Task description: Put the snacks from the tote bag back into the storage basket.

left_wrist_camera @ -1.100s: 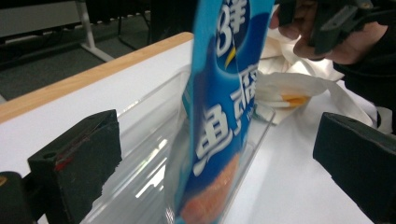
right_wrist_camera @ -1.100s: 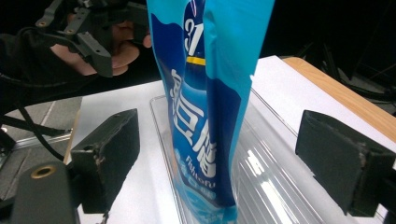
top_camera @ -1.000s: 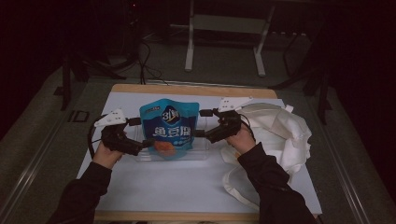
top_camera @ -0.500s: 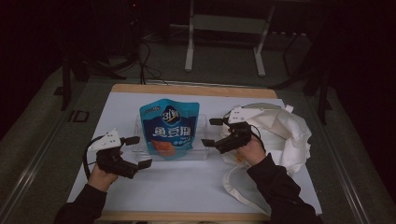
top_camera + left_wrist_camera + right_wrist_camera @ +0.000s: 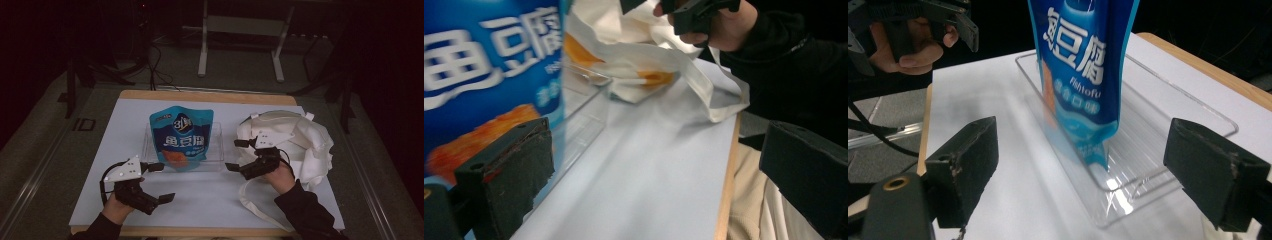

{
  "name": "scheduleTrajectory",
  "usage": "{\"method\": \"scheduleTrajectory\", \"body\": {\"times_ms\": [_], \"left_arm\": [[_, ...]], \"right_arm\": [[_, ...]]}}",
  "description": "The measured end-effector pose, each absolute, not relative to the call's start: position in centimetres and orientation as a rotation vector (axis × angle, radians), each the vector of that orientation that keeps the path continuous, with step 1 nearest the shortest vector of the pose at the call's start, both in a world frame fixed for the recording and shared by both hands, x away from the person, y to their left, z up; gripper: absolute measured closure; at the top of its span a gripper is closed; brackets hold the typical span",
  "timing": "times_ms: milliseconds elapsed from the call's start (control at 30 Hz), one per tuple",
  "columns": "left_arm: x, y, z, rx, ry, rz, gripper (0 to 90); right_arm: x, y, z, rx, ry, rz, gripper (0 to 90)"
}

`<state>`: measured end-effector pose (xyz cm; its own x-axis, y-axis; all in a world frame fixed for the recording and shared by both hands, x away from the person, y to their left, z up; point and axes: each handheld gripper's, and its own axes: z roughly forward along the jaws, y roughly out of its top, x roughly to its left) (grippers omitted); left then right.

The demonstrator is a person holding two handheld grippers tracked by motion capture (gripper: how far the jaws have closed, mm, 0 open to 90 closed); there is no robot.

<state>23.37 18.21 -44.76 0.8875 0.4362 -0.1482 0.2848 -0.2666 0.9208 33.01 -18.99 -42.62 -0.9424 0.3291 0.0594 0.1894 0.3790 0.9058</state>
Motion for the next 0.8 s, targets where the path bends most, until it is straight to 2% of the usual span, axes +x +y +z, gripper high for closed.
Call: {"method": "scheduleTrajectory", "body": {"times_ms": [800], "left_arm": [[24.6,11.2,-45.9,1.948,0.388,0.045,1.4]], "right_arm": [[28.6,-24.7,-45.3,0.516,2.481,1.536,14.4]]}}
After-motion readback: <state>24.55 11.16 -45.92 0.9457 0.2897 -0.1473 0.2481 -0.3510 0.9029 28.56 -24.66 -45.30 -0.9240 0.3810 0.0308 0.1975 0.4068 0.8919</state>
